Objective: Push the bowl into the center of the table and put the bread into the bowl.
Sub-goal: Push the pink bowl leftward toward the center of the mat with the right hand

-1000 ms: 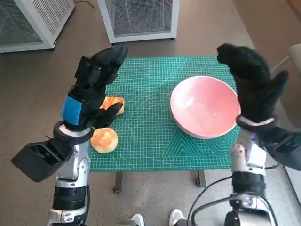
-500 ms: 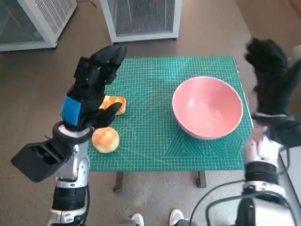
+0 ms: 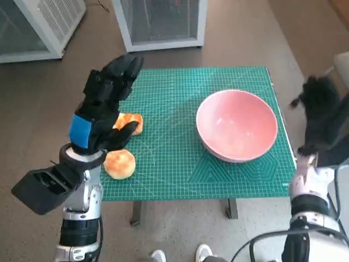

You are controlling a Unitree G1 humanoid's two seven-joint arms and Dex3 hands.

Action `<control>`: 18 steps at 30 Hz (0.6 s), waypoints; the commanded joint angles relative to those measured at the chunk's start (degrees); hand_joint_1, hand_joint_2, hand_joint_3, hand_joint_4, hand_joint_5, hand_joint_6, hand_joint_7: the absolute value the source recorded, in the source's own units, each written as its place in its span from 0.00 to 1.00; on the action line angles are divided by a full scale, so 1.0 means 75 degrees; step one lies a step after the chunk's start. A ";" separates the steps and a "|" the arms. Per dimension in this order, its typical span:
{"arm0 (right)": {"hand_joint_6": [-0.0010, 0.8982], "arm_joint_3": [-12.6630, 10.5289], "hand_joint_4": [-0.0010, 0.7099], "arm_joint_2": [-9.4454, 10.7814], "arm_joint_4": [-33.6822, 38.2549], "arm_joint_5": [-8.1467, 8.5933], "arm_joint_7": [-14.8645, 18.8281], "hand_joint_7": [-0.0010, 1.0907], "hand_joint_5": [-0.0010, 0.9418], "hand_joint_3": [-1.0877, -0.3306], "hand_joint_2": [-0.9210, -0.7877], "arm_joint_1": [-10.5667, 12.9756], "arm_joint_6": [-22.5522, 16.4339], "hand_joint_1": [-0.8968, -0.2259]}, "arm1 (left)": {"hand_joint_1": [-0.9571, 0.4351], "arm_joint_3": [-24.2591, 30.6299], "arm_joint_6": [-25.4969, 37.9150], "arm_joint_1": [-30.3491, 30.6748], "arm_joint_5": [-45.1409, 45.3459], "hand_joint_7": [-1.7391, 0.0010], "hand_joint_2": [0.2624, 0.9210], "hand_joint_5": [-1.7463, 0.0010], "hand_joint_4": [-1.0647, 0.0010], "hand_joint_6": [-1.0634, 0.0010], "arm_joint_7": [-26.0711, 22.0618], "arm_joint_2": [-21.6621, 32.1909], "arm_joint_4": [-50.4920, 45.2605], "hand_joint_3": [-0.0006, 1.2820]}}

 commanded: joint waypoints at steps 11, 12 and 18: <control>0.16 -0.0058 0.48 0.0572 0.0289 -0.0284 -0.0232 0.44 0.00 0.45 0.00 0.0301 0.0903 0.64 | 0.24 0.0041 -0.0123 0.0100 0.0126 0.70 1.00 1.00 0.74 0.91 0.0041 0.0108 0.0017 0.30; 0.16 -0.0089 0.48 0.0629 0.0296 -0.0265 -0.0215 0.43 0.00 0.45 0.00 0.0288 0.0947 0.64 | 0.24 0.0046 -0.0130 0.0108 0.0134 0.70 1.00 1.00 0.74 0.91 0.0042 0.0116 0.0014 0.30; 0.19 -0.0240 0.49 0.0934 0.0325 -0.0187 -0.0116 0.41 0.00 0.50 0.00 0.0181 0.1164 0.60 | 0.24 0.0077 -0.0163 0.0158 0.0185 0.71 1.00 1.00 0.74 0.91 0.0058 0.0164 0.0001 0.30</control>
